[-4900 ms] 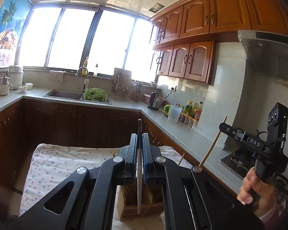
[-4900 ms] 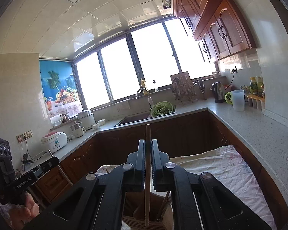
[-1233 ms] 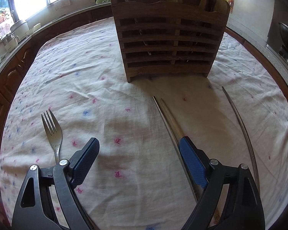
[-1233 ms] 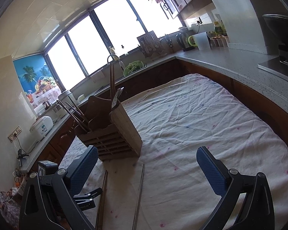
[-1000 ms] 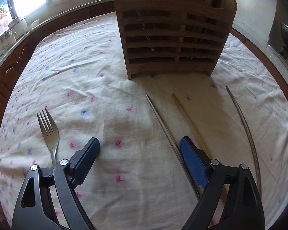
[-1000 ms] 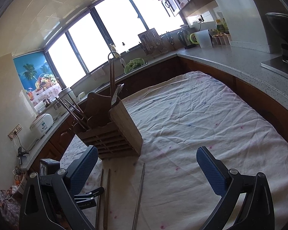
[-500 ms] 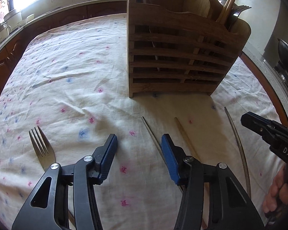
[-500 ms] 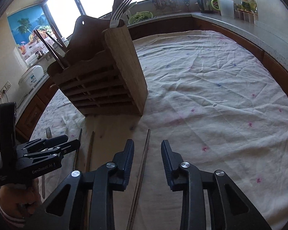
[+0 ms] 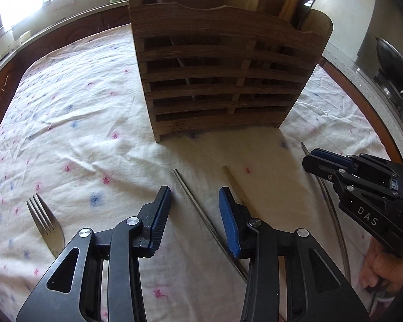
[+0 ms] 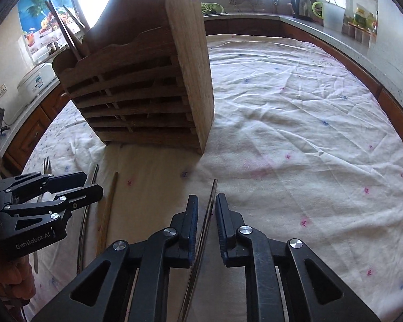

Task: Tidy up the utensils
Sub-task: 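Grasp a thin metal chopstick with the left tool while the right tool grasps another, then lift both metal chopsticks up and carry them over the wooden holder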

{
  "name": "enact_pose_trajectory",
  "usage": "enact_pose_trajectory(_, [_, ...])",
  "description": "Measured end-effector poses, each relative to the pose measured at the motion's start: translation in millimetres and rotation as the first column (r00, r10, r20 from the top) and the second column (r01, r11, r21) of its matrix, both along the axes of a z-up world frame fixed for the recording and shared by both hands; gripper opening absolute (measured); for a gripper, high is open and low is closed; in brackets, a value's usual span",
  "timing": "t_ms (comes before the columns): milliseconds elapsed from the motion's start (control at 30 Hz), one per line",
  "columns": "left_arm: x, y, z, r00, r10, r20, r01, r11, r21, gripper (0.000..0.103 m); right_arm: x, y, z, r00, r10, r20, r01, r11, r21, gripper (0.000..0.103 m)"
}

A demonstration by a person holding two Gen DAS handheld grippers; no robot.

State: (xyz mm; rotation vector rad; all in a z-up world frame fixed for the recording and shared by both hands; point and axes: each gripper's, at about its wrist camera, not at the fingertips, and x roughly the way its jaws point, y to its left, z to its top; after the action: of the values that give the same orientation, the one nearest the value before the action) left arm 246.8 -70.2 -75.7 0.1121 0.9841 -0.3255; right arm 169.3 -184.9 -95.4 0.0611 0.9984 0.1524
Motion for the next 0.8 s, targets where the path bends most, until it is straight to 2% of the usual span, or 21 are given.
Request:
enact_pose_trajectory(100, [-2, -9, -2, 0.999, -0.021, 0.029, 0.02, 0.999, 0.028, 0.03, 1, 7, 0, 1.0, 0.021, 0.005, -0.02, 0.999, -0.043, 0.015])
enact_pose_trajectory(167, [-2, -13, -2, 0.999, -0.037, 0.036, 0.036, 0.999, 0.035, 0.014, 1, 8, 0, 1.0, 0.029, 0.006, -0.028, 0.999, -0.046, 0.007])
enact_pose_trajectory(267, [-2, -13, -1, 0.998, -0.043, 0.035, 0.042, 0.999, 0.035, 0.007, 1, 5, 1, 1.0, 0.029, 0.004, -0.028, 0.999, -0.018, 0.005])
enact_pose_trajectory(400, [-9, -5, 3, 0.999, -0.04, 0.037, 0.039, 0.999, 0.014, 0.004, -4, -3, 5, 1.0, 0.022, 0.001, -0.022, 0.998, 0.062, 0.004])
enact_pose_trajectory(533, [-23, 6, 18, 0.997, -0.034, 0.062, 0.035, 0.999, -0.023, 0.004, -16, -11, 25, 0.999, 0.012, 0.043, -0.017, 0.993, 0.115, 0.004])
enact_pose_trajectory(800, [-55, 31, 74, 0.986, -0.011, 0.165, 0.036, 0.989, -0.144, 0.004, -42, -18, 84, 0.983, -0.01, 0.181, -0.017, 0.989, 0.15, 0.004])
